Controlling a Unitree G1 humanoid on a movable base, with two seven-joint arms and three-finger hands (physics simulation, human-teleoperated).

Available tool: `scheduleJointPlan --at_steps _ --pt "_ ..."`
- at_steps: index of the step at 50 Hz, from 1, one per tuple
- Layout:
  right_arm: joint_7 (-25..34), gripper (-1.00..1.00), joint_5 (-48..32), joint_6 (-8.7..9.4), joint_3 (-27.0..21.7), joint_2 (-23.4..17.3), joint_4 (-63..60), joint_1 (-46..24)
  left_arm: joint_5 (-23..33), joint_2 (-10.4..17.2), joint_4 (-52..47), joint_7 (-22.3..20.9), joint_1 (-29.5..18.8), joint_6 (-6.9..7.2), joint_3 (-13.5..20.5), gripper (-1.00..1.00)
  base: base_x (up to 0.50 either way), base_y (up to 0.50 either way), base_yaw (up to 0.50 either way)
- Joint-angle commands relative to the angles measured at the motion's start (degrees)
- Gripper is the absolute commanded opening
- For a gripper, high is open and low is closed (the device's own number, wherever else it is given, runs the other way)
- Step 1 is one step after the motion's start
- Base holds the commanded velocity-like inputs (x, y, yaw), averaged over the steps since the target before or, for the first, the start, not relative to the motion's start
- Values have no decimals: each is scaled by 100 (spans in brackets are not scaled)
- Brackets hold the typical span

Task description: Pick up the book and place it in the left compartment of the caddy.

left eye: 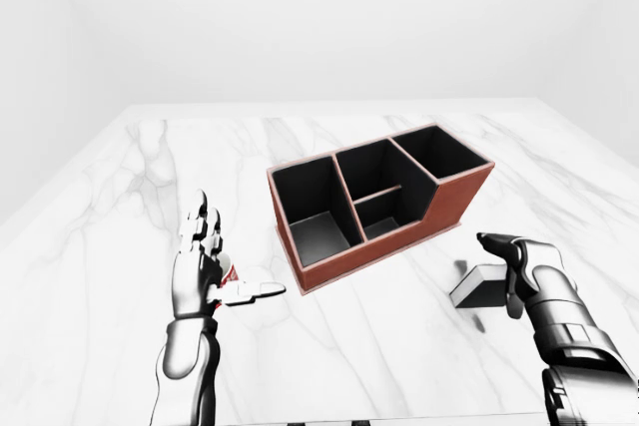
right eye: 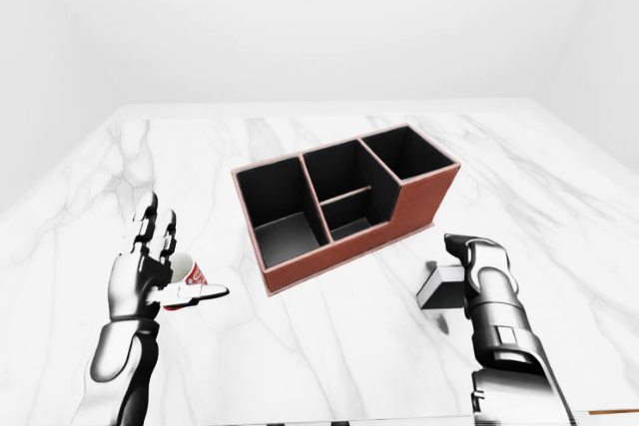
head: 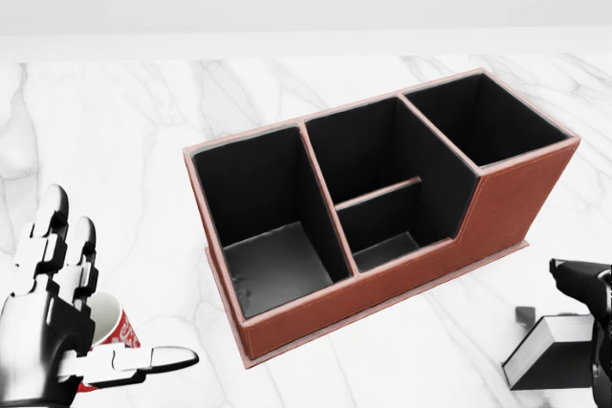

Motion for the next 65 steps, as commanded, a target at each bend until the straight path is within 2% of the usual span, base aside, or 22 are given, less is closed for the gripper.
scheduleJointPlan --at_steps 1,5,6,7,8,31,36,41,50,65 --pt "-352 100 189 0 393 -80 1183 -535 3 -10 7 -13 58 -59 -9 100 0 0 0" --pt "-342 100 194 0 472 -80 1220 -514 7 -14 2 -15 77 -73 -13 100 0 0 0" --pt "-353 54 189 0 478 -80 1226 -511 11 -15 2 -13 81 -77 -15 100 0 0 0" --pt "-363 -73 192 0 477 -80 1247 -522 11 -16 2 -14 82 -79 -16 100 0 0 0" --pt "-353 -100 198 0 477 -90 1246 -522 10 -14 0 -17 84 -79 -15 100 0 0 0" --pt "40 -100 174 0 297 -55 388 -182 42 -27 -16 -30 146 -124 -45 100 0 0 0" --pt "256 -100 182 0 155 16 -375 54 34 -24 -8 -26 132 -120 -39 100 0 0 0" --pt "256 -100 31 0 -64 128 -1752 508 21 -19 -18 -31 124 -103 -29 100 0 0 0" --pt "256 -100 -220 0 -368 475 -3377 1083 15 -23 -22 -35 127 -104 -20 100 0 0 0" --pt "256 -100 -616 0 -574 974 -4744 1602 5 -30 -24 -40 143 -122 -23 100 0 0 0"
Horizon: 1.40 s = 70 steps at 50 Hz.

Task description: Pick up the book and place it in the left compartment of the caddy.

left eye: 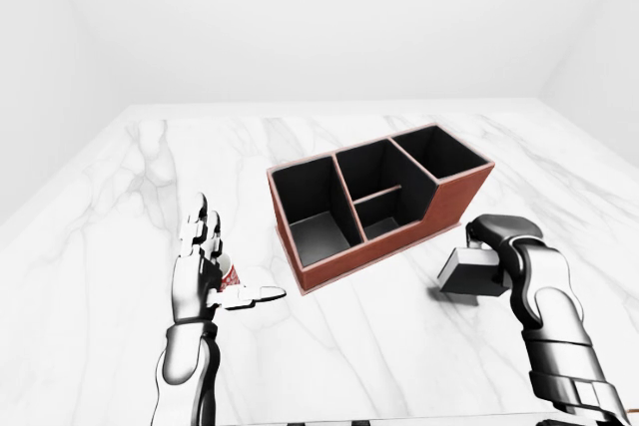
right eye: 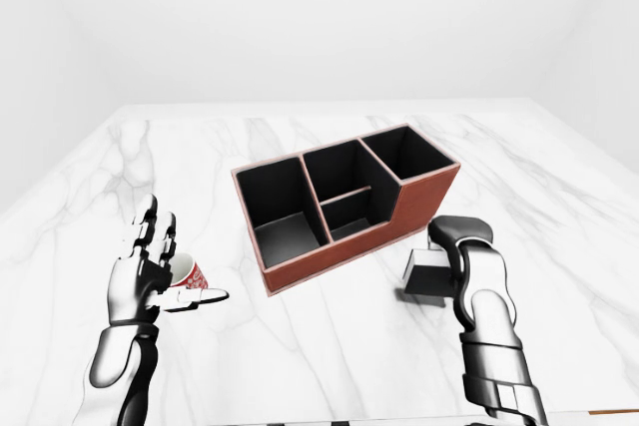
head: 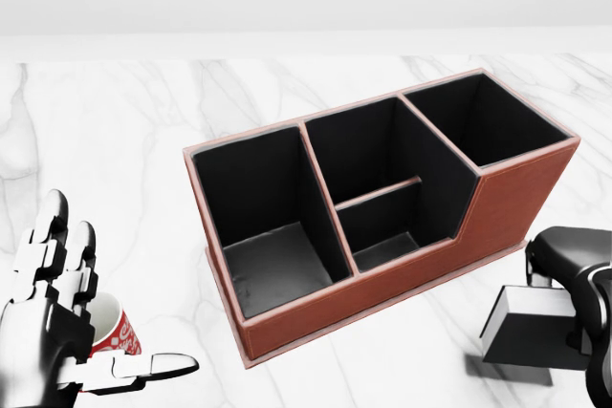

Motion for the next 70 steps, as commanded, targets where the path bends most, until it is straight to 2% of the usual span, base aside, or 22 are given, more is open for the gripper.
scheduleJointPlan --at_steps 1,11,32,40,55,59,60,63,64,67,70 --pt "-1 -100 -279 0 -199 314 -1184 364 -7 -5 4 -5 11 -16 -5 100 0 0 0" --pt "-1 -100 -291 0 -135 614 -1919 570 -19 -4 25 -19 28 -37 -17 100 0 0 0" --pt "-1 -100 -412 0 396 1112 -2661 136 -66 9 86 -24 -54 -3 -12 100 0 0 0" --pt "-1 -100 -519 0 625 1315 -2915 20 -81 12 144 -24 -70 -46 -10 100 0 0 0" --pt "-1 -100 -752 0 1119 1854 -2579 -856 -196 58 196 -39 -249 70 101 100 0 0 0" --pt "-1 -100 -706 0 1248 1982 -2446 -1095 -232 82 214 -47 -321 123 145 100 0 0 0" --pt "-1 -100 -730 0 1277 2128 -2299 -1284 -260 104 220 -52 -372 166 180 100 0 0 0" --pt "-1 -100 -658 0 1384 2219 -2122 -1431 -338 169 216 -78 -518 319 280 100 0 0 0" --pt "-1 -100 -669 0 1442 2287 -2057 -1472 -400 231 231 -89 -660 455 361 100 0 0 0" --pt "-1 -100 -701 0 1521 2353 -1914 -1572 -445 294 282 -89 -860 599 441 100 0 0 0" --pt "-1 -100 -781 0 1607 2482 -1790 -1738 -500 390 407 -54 -1165 599 514 100 0 0 0"
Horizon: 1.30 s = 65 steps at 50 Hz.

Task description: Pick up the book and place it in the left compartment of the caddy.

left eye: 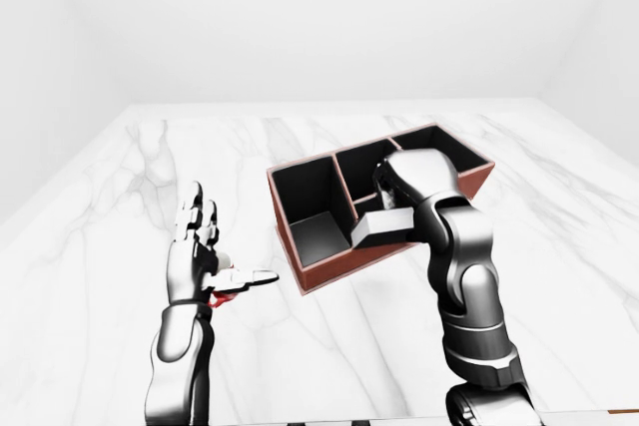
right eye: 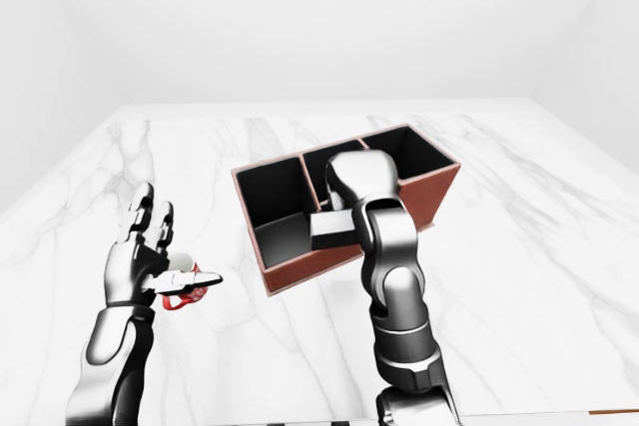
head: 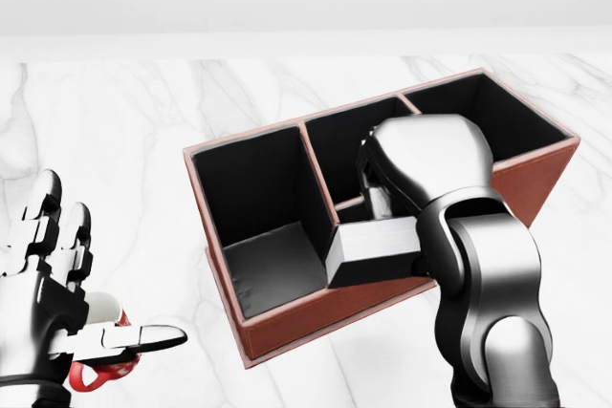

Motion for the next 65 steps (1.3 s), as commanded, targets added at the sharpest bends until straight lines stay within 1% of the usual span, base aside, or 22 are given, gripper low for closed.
scheduleJointPlan --at_steps 1,4,10,16,18,20,24,25,28,30,31,33,34,36,38,44,54,58,60,65 --pt "-1 -100 -224 0 327 449 402 -630 -201 243 211 24 -704 268 265 100 0 0 0" --pt "-1 -100 -251 0 397 562 474 -763 -255 358 400 95 -1068 268 311 100 0 0 0" --pt "-1 -100 -187 0 484 757 748 -912 -348 486 536 157 -1339 268 336 100 0 0 0" --pt "-41 -100 0 0 492 785 1248 -1212 -453 599 564 221 -1572 268 396 100 0 0 0" --pt "-351 -100 75 0 488 785 1353 -1291 -471 625 566 232 -1614 268 401 100 0 0 0" --pt "-457 -100 129 0 496 796 1418 -1318 -478 638 567 241 -1633 268 402 100 0 0 0" --pt "-990 -100 161 0 523 799 1618 -1407 -497 661 591 249 -1676 268 410 100 0 0 0" --pt "-998 -100 163 0 526 796 1622 -1409 -498 662 592 250 -1677 268 410 100 0 0 0" --pt "-1457 -100 287 0 504 809 1803 -1503 -509 678 625 252 -1712 268 413 100 0 0 0" --pt "-1558 -100 289 0 526 797 1869 -1506 -513 684 642 256 -1729 268 414 100 0 0 0" --pt "-1808 -100 345 0 516 802 1910 -1529 -515 688 659 260 -1745 268 413 100 0 0 0" --pt "-1895 -100 371 0 522 807 1996 -1539 -518 697 678 264 -1767 268 411 100 0 0 0" --pt "-2211 -100 426 0 513 794 2074 -1571 -517 700 682 268 -1773 268 412 100 0 0 0" --pt "-2293 -100 486 0 508 802 2213 -1597 -529 707 686 269 -1783 268 416 100 0 0 0" --pt "-2493 -100 543 0 523 793 2360 -1604 -534 714 688 270 -1787 268 420 100 0 0 0" --pt "-2736 -100 610 0 545 784 2646 -1630 -544 710 668 253 -1738 268 426 100 0 0 0" --pt "-3041 -100 711 0 530 735 3118 -1785 -487 490 240 55 -1012 268 438 100 0 0 0" --pt "-3073 -100 725 0 531 725 3169 -1808 -478 472 227 32 -989 268 448 100 0 0 0" --pt "-3341 -100 818 0 493 687 3527 -1918 -451 435 230 6 -920 268 438 100 0 0 0" --pt "-3606 -100 926 0 487 656 3862 -2024 -433 399 228 -22 -857 268 433 100 0 0 0"
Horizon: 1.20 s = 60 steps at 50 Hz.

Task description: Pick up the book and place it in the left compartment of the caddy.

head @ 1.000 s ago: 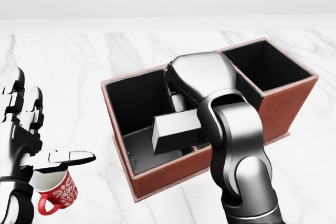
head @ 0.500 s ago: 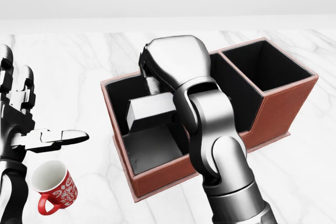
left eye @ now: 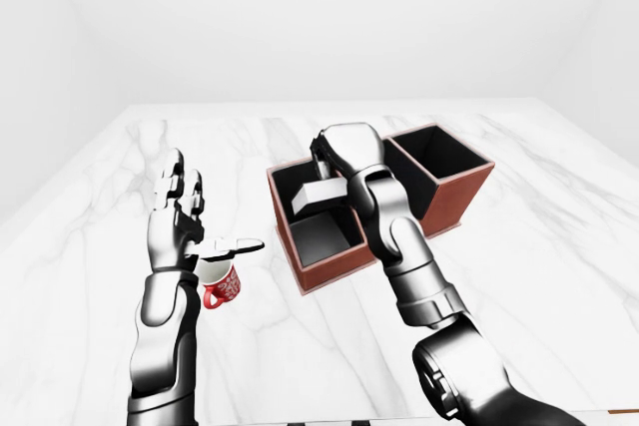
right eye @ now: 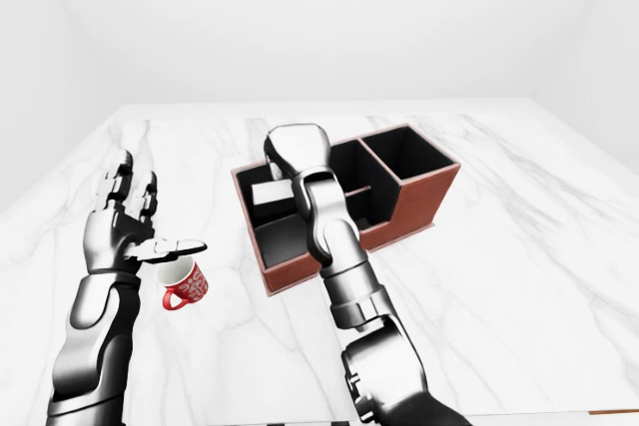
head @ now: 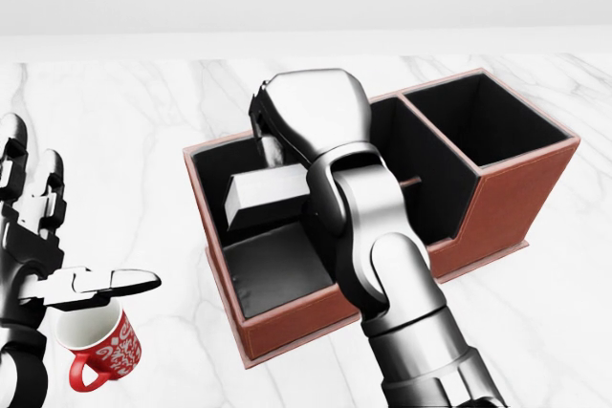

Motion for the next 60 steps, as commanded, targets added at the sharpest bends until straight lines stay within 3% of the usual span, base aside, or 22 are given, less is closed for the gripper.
scheduleJointPlan --at_steps 1,37,60 --pt "-683 -100 136 0 -62 -58 658 -277 48 -108 -92 -94 262 0 -2 100 0 0 0" --pt "-2302 -100 900 0 -21 -46 3439 -1220 -70 -210 -227 -361 687 0 167 100 0 0 0" --pt "-3098 -100 1143 0 49 61 4821 -1570 -138 -264 -62 -508 874 -311 243 100 0 0 0"
